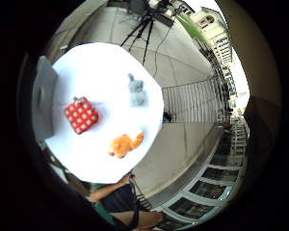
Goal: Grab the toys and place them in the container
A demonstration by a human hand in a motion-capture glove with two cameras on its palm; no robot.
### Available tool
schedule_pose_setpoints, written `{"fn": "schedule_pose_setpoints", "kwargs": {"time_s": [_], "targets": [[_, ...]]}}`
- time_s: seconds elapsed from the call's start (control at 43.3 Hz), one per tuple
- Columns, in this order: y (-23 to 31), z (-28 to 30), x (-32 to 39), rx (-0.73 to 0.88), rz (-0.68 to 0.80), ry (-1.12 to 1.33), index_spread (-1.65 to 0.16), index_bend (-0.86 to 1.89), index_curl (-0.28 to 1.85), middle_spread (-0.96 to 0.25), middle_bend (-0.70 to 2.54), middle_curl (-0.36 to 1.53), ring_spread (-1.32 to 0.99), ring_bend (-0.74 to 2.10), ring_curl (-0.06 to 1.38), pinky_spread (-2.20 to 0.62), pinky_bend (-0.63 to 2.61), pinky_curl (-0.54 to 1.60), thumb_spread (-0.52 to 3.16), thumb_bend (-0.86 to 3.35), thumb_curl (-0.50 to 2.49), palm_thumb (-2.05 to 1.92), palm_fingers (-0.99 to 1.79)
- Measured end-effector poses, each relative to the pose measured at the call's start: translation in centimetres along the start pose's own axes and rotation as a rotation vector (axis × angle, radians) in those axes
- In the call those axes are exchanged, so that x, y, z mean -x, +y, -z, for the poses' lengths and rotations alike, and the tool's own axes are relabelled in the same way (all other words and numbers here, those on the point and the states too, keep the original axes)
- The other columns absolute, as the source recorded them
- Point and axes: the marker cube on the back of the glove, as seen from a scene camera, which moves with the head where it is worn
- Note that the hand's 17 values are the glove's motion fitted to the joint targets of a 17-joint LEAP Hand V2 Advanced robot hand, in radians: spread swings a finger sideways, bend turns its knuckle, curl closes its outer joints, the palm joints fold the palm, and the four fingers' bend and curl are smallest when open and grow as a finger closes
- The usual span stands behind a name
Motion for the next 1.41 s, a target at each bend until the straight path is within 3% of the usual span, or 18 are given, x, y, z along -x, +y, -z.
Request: {"fn": "schedule_pose_setpoints", "kwargs": {"time_s": [0.37, 0.555, 0.901, 1.202, 1.317, 1.41], "targets": [[0.6, -0.4, -0.7, -0.006, 0.019, 0.033, -0.26, 0.16, 0.29, -0.08, 0.17, 0.28, -0.28, 0.18, 0.21, -0.12, 0.59, 0.32, 1.13, -0.1, 0.01, -0.16, -0.09], [4.6, -2.1, -4.5, 0.028, 0.024, 0.039, -0.26, 0.15, 0.29, -0.08, 0.16, 0.29, -0.28, 0.17, 0.21, -0.11, 0.6, 0.33, 1.12, -0.1, 0.01, -0.16, -0.1], [10.5, -9.0, -11.7, 0.034, -0.09, 0.041, -0.28, 0.14, 0.29, -0.08, 0.16, 0.29, -0.25, 0.17, 0.21, -0.05, 0.65, 0.35, 1.06, -0.1, 0.04, -0.15, -0.14], [14.5, -16.2, -13.5, 0.045, -0.066, 0.002, -0.28, 0.13, 0.28, -0.08, 0.16, 0.29, -0.25, 0.17, 0.22, -0.03, 0.66, 0.36, 1.02, -0.11, 0.06, -0.16, -0.14], [15.3, -19.5, -13.5, 0.026, -0.192, -0.004, -0.29, 0.13, 0.27, -0.08, 0.16, 0.29, -0.24, 0.17, 0.22, -0.03, 0.67, 0.36, 1.0, -0.11, 0.07, -0.16, -0.14], [17.0, -22.0, -13.9, 0.11, -0.081, -0.041, -0.29, 0.13, 0.27, -0.08, 0.16, 0.3, -0.24, 0.17, 0.23, -0.02, 0.67, 0.36, 0.99, -0.11, 0.07, -0.16, -0.14]]}}
